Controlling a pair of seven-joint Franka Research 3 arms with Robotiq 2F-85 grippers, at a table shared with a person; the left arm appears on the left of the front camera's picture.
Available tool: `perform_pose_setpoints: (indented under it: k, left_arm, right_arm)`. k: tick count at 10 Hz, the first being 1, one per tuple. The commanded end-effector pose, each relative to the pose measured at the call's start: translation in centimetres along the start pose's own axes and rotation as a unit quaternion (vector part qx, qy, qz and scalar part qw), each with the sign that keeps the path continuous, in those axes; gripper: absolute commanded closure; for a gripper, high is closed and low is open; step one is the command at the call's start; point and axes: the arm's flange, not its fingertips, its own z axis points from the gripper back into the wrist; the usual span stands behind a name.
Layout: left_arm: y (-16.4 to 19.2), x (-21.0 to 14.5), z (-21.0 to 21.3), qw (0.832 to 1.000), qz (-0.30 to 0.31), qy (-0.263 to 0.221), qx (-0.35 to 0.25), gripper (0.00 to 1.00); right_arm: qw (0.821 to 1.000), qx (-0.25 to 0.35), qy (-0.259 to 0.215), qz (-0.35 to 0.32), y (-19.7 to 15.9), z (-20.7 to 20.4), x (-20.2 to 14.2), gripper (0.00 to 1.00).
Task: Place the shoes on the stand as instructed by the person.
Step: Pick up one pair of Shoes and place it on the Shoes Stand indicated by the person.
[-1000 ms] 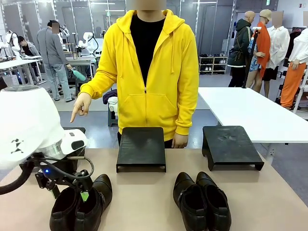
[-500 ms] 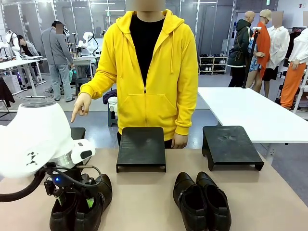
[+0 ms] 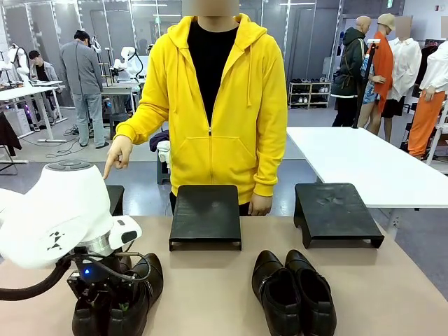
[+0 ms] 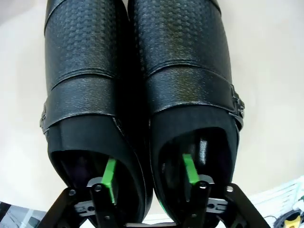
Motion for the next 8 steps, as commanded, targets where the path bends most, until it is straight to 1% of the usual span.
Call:
perform_pose_setpoints:
  k: [1,2,3,4,6,7,8]
  left_arm:
    - [2.9,-5.6,-2.0,1.000,0.014,-0.008,0.016,1.00]
    - [3.0,-5.5,-1.9,1.000,0.012,-0.008,0.018,1.00]
    - [3.0,-5.5,-1.8,1.000,0.012,-0.005,0.016,0.97]
    - [3.2,-5.2,-1.7,1.000,0.014,-0.011,0.018,1.00]
    - [3.5,-4.8,-0.9,1.000,0.012,-0.009,0.016,1.00]
    - [3.8,-4.3,0.2,1.000,0.010,-0.012,0.016,1.00]
    - [4.2,-3.7,2.2,1.000,0.003,-0.002,0.005,1.00]
  right_arm:
    - [1.000,0.005,-0.001,0.006,0.1,0.2,0.1,0.00]
    - [1.000,0.005,-0.001,0.006,0.1,0.2,0.1,0.00]
    - [1.000,0.005,-0.001,0.006,0.1,0.2,0.1,0.00]
    - [1.000,0.005,-0.001,0.006,0.1,0.2,0.1,0.00]
    - [1.000,0.005,-0.001,0.006,0.1,0.2,0.1,0.00]
    - [1.000,0.005,-0.001,0.006,0.1,0.2,0.1,0.00]
    - [1.000,0.005,-0.001,0.006,0.1,0.2,0.1,0.00]
